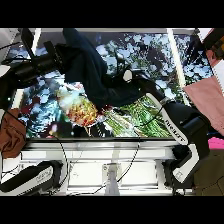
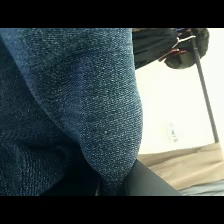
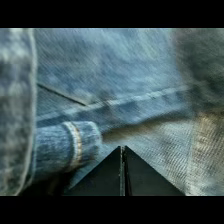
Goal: Fold the clothes and pants, and hang the long-sleeved shirts on hangers.
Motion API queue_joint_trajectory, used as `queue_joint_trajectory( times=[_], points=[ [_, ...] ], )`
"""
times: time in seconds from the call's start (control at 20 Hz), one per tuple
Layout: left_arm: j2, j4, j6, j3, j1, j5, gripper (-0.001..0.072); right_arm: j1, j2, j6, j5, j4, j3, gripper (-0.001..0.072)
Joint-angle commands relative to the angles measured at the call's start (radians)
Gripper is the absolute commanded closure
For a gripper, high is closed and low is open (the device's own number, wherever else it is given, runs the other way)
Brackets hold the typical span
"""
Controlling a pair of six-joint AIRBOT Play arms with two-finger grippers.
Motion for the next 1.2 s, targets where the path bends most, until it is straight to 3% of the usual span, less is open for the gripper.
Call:
queue_joint_trajectory(
  times=[0.0,0.3,0.6,0.75,0.85,1.0,1.15],
  points=[
    [0.010,0.002,-0.018,-0.035,-0.047,0.103,0.0681,0.064,-0.024,-0.050,0.053,0.013,0.011,0.0678],
    [0.010,0.066,-0.018,-0.170,-0.079,0.248,0.0681,0.021,-0.019,-0.107,0.222,-0.185,0.011,0.0678],
    [0.007,0.062,-0.052,-0.246,-0.147,0.350,0.0681,-0.151,0.052,-0.106,0.300,-0.188,0.011,0.0677],
    [-0.014,0.054,-0.052,-0.246,-0.256,0.501,0.0681,-0.222,0.130,-0.107,0.299,-0.188,0.011,0.0678],
    [-0.043,0.007,-0.052,-0.246,-0.337,0.610,0.0681,-0.259,0.187,-0.108,0.298,-0.193,0.010,0.0678],
    [-0.092,-0.233,-0.051,-0.245,-0.445,0.805,0.0680,-0.309,0.266,-0.115,0.298,-0.206,0.010,0.0677],
    [-0.138,-0.311,-0.034,-0.208,-0.504,0.840,0.0679,-0.349,0.316,-0.116,0.299,-0.217,0.010,0.0678]
  ],
)
